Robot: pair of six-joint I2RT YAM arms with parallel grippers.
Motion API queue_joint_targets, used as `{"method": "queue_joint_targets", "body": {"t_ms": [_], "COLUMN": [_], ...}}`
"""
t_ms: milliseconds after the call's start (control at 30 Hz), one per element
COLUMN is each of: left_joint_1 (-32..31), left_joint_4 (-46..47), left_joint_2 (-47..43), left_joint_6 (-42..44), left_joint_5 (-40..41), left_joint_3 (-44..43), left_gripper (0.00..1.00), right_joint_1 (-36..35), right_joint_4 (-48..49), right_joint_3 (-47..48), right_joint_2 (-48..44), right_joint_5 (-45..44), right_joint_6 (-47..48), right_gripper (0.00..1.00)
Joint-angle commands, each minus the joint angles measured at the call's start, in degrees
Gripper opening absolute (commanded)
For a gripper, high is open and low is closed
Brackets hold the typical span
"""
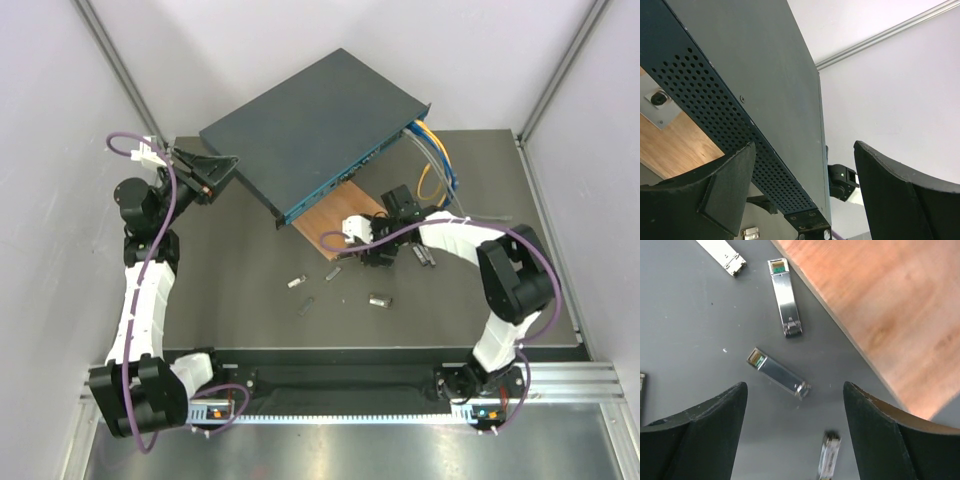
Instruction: Insert the plug into the switch port
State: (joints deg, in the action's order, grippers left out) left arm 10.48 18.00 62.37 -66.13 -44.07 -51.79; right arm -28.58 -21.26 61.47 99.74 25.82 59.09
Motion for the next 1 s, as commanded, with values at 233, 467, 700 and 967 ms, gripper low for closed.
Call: {"method": "queue_joint_targets", "body": {"t_ms": [233, 467, 700, 967], "left_joint_1": [0.4, 0.7, 1.1, 2.4], "left_joint_4": [4.0, 5.0, 4.4, 1.5], "left_joint_2": [-0.4, 0.4, -1.4, -5.1], "left_joint_6": [0.2, -0.8, -0.6, 0.8], "left_joint_5": [-0.5, -0.8, 0.2, 2.3], "left_joint_3": [-0.2, -1.4, -2.7, -4.7], "left_gripper": [0.84, 0.84, 0.84, 0.94], "right_joint_1": [-0.2, -1.1, -1.0, 2.1], "right_joint_4": [-13.4, -23.9, -22.1, -23.8], "right_joint_3": [7.1, 8.5, 5.0, 4.8], "right_joint_2": [7.0, 8.5, 4.5, -6.3], "right_joint_5": [2.7, 1.2, -1.8, 6.0], "right_joint_6": [14.0, 19.0, 14.8, 4.4], "right_gripper": [0.58, 0.35, 0.10, 0.00]}}
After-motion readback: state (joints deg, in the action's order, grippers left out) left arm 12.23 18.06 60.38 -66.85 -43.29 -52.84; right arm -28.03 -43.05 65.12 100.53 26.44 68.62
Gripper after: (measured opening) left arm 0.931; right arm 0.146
